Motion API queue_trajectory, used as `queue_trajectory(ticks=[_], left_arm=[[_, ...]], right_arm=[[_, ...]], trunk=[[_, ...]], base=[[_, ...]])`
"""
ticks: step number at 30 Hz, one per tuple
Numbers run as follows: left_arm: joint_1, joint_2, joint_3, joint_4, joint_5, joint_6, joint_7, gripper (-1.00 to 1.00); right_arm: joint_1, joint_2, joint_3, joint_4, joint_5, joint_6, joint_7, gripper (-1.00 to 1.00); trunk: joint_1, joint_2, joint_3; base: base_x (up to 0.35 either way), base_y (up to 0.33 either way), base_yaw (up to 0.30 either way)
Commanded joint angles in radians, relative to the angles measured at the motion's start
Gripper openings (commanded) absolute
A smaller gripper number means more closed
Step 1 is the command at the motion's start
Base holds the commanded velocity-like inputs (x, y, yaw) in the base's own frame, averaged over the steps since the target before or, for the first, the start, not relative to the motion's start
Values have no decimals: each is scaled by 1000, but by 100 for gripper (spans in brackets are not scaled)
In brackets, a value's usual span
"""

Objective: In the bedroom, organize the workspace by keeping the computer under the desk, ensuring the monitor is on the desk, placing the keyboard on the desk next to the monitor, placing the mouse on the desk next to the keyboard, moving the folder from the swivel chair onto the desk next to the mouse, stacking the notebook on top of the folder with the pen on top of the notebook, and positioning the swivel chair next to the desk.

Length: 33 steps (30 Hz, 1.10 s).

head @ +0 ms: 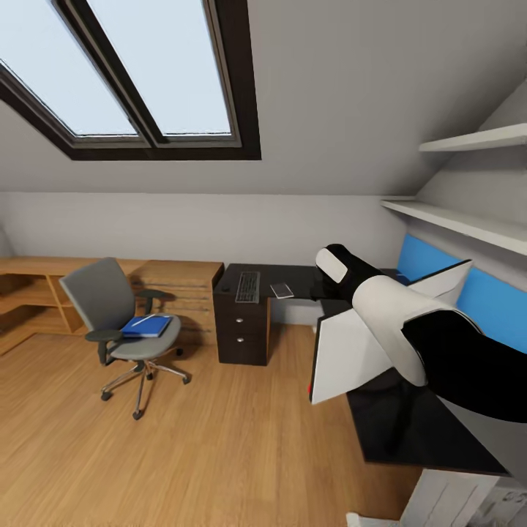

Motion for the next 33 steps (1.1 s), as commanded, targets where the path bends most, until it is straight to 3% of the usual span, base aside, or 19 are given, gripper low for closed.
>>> queue_trajectory(ticks=[1,28,33], left_arm=[[1,1,-9,-3,3,-1,9,100],[1,2,-8,-3,3,-2,9,100],[1,1,-8,-3,3,-1,9,100]], right_arm=[[-1,0,7,-1,-10,4,-7,100],[-1,0,9,-2,-11,-1,-7,100],[0,1,9,-68,-11,-16,-8,100]], trunk=[[0,-1,-2],[0,-1,-2],[0,-1,-2]], base=[[-143,0,0],[-100,-89,0],[-3,-5,0]])
